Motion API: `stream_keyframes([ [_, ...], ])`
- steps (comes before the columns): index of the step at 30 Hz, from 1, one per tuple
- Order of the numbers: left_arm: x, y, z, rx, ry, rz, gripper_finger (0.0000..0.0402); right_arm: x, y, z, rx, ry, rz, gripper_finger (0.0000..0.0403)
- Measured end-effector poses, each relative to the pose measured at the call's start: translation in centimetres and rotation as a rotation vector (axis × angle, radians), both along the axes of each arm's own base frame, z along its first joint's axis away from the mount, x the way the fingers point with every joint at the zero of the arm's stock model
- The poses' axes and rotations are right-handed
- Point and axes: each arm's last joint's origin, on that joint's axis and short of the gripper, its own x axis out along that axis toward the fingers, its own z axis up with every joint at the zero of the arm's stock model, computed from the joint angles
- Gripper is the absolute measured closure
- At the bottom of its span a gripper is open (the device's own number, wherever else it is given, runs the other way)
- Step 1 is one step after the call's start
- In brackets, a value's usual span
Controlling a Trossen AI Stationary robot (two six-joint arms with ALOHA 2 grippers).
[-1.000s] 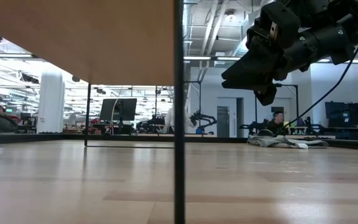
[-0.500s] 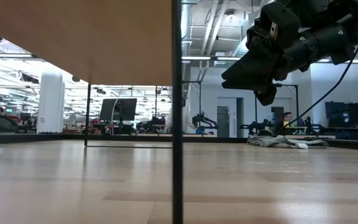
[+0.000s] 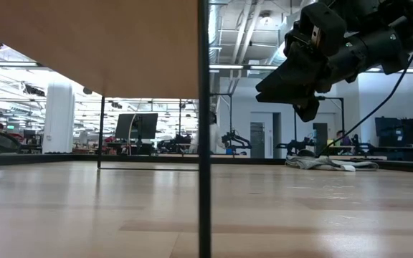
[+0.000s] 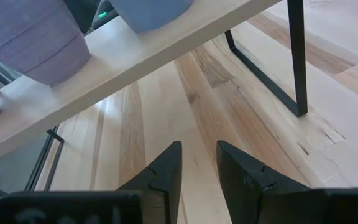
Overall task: Stack small to large cups/mugs on shelf
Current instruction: Put the purple mug on the shelf, then return to Home Position
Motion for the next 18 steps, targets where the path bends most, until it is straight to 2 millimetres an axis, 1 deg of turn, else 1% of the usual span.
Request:
stream_keyframes([
  [6, -0.1, 0.1, 0.9, -0.014, -0.028, -0.007, 0.028, 0.0, 0.0, 0.0, 0.007, 0.001, -0.003, 0.028],
  [15, -0.6, 0.5, 3.0, -0.023, -0.083, 0.004, 0.028, 0.0, 0.0, 0.0, 0.007, 0.001, -0.003, 0.028],
  [18, -1.0, 0.9, 4.0, 0.01, -0.113, -0.008, 0.028, 0.0, 0.0, 0.0, 0.007, 0.001, -0.003, 0.028],
])
